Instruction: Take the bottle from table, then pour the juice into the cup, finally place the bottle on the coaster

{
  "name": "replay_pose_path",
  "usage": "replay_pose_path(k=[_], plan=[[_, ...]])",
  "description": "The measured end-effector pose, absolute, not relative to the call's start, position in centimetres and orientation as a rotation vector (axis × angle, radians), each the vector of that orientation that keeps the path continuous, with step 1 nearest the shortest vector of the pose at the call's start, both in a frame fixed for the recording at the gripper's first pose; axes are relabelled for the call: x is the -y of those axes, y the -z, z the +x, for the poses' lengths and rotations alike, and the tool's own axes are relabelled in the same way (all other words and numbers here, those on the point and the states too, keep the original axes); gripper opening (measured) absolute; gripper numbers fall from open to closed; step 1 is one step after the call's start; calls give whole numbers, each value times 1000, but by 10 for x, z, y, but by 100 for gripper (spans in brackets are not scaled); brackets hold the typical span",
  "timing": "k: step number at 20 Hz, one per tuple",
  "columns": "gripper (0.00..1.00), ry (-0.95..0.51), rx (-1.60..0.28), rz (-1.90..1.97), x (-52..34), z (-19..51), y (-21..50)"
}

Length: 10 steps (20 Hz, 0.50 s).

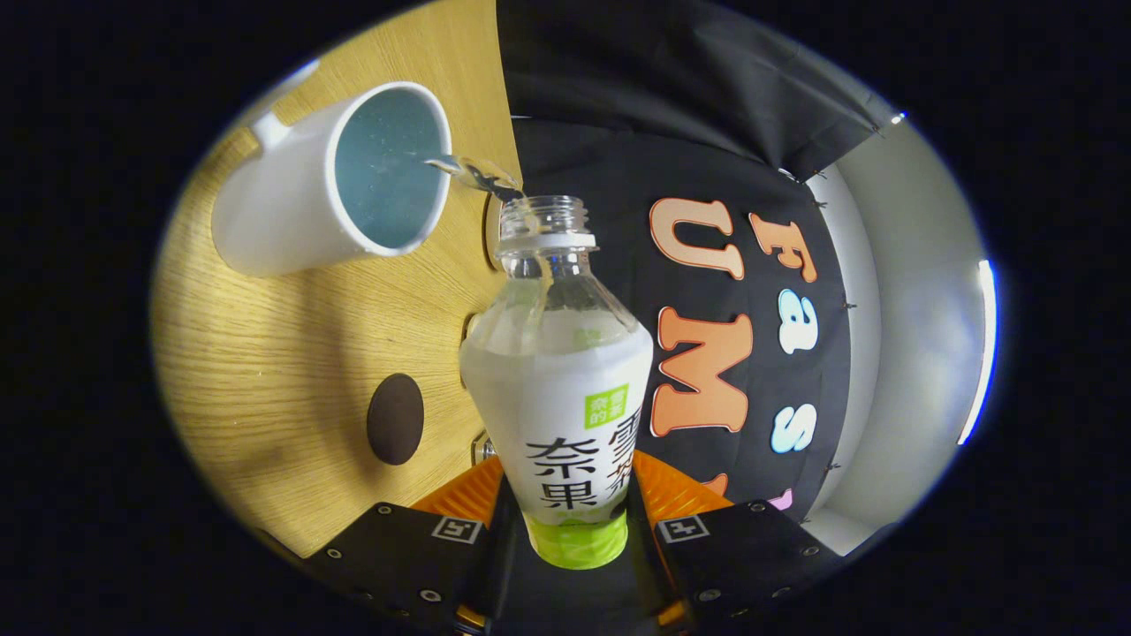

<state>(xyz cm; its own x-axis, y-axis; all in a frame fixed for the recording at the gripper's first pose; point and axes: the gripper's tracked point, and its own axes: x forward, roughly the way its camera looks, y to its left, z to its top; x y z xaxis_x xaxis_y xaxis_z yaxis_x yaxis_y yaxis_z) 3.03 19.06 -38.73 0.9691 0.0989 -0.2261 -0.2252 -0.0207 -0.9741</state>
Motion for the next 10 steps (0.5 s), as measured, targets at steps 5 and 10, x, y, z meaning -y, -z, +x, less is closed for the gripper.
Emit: replay_pose_path(k=[5, 10], plan=[[57, -252, -85, -1593, -191, 30, 386], [57, -243, -74, -1608, -191, 32, 384]])
